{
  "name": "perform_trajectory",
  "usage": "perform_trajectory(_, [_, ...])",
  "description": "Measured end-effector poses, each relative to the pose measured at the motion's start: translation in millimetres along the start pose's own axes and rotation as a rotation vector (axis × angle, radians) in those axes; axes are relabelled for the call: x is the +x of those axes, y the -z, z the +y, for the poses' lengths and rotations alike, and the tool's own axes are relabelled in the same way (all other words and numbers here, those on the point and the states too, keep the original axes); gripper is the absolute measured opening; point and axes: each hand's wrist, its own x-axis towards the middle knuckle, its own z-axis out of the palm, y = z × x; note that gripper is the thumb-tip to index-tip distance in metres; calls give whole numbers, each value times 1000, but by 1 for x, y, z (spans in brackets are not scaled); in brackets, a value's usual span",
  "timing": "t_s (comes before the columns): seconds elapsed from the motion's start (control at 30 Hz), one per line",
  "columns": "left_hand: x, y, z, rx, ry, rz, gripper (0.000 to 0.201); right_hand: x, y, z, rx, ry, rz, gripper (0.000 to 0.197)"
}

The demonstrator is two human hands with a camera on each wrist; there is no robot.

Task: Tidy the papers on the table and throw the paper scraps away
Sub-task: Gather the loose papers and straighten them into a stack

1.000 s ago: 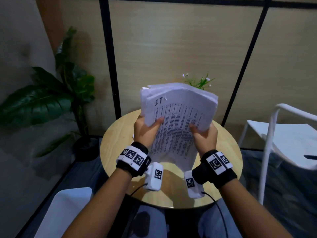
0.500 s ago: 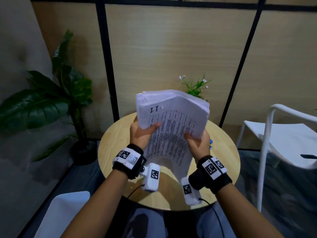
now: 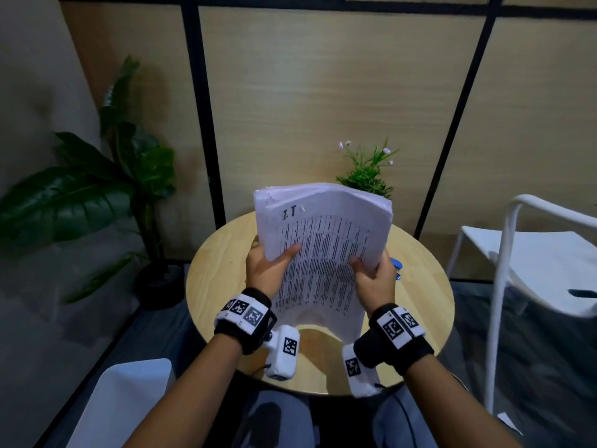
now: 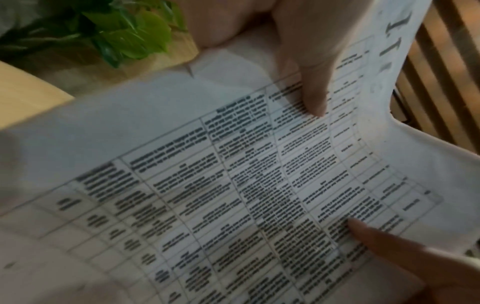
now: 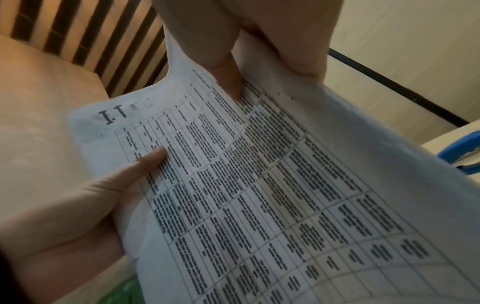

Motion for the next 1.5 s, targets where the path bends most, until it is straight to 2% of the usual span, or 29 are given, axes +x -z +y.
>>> perform_trajectory(0.17, [-17, 2, -23, 143, 22, 48, 49, -15, 5, 25, -102, -133, -36, 38])
perform_trajectory(0.3, [-5, 5, -11, 139, -170, 125, 58, -7, 8, 12, -61, -104, -5, 34])
perform_trajectory(0.4, [1, 7, 1, 145, -170, 132, 74, 4, 10, -2, -22, -72, -16, 29])
perform_trajectory(0.47, [1, 9, 2, 144, -102, 51, 65, 8, 11, -7, -20, -75, -55, 28])
perform_trajectory(0.57, [-1, 6, 3, 237, -36, -56, 31, 10, 7, -13, -13, -100, -102, 32])
perform_trajectory(0.63, [-2, 0, 12, 247, -87, -28, 24, 9, 3, -22, 12, -74, -79, 36])
perform_trajectory(0.77, [-9, -11, 29, 185, -256, 106, 27, -1, 3, -35, 100, 102, -8, 37])
perform_trajectory(0.83, [-22, -13, 18, 190, -215, 111, 27, -12, 3, -24, 38, 102, -9, 32])
perform_trajectory(0.93, [-44, -11, -18, 229, -38, 55, 24, -31, 0, 9, -85, 10, -37, 21])
perform_trajectory(1.0, [-47, -9, -32, 269, 25, 33, 27, -35, 0, 22, -98, -19, -54, 19])
perform_trajectory(1.07, [-41, -9, -32, 265, 35, 32, 29, -31, 0, 17, -75, -6, -52, 17])
perform_trajectory(1.13, [-33, -8, -24, 219, -7, 22, 17, -27, 0, 8, -16, 57, -44, 17])
perform_trajectory(1.23, [-25, -5, -25, 195, -55, 15, 20, -25, -1, 12, 44, 128, -26, 23])
perform_trajectory(1.33, [-32, -2, -48, 187, 122, -9, 12, -33, -4, 36, -56, -16, -8, 29])
perform_trajectory(1.43, [-26, 7, -73, 218, 257, -80, 7, -31, -4, 52, -192, -110, -64, 30])
perform_trajectory(1.5, [-15, 16, -81, 274, 291, -140, 19, -24, -2, 57, -239, -155, -104, 33])
